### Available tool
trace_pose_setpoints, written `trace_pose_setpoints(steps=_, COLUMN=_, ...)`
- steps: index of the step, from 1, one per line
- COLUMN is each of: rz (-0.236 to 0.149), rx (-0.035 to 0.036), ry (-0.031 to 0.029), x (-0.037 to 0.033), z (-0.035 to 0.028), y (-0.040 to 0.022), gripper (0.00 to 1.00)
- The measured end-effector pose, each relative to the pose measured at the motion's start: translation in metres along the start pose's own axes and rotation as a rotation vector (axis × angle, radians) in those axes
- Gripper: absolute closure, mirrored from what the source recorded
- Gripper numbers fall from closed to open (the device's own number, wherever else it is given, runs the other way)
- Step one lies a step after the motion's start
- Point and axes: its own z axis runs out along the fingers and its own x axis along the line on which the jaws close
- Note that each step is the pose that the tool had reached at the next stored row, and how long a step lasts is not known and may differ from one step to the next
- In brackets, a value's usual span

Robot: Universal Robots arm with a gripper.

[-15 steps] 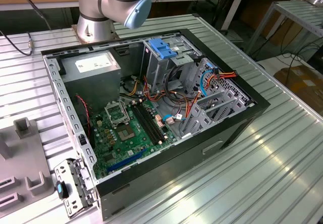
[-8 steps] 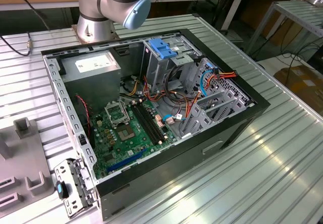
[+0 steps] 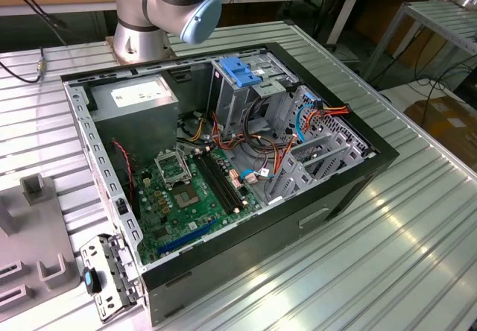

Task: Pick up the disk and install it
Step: 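Pick up the disk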

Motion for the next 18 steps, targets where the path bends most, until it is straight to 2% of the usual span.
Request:
trace_pose_setpoints(steps=13, rz=-0.008, rx=-0.0002, ry=0.0004, x=0.0002, z=0.0000, y=0.0000, gripper=0.89)
trace_pose_setpoints(steps=15, rz=-0.039, rx=-0.0010, ry=0.0017, x=0.0003, z=0.0000, y=0.0000, gripper=0.89)
trace_pose_setpoints(steps=17, rz=-0.117, rx=-0.0029, ry=0.0053, x=0.0002, z=0.0000, y=0.0000, gripper=0.89)
trace_pose_setpoints(steps=18, rz=-0.139, rx=-0.0035, ry=0.0061, x=0.0002, z=0.0001, y=0.0000, gripper=0.89)
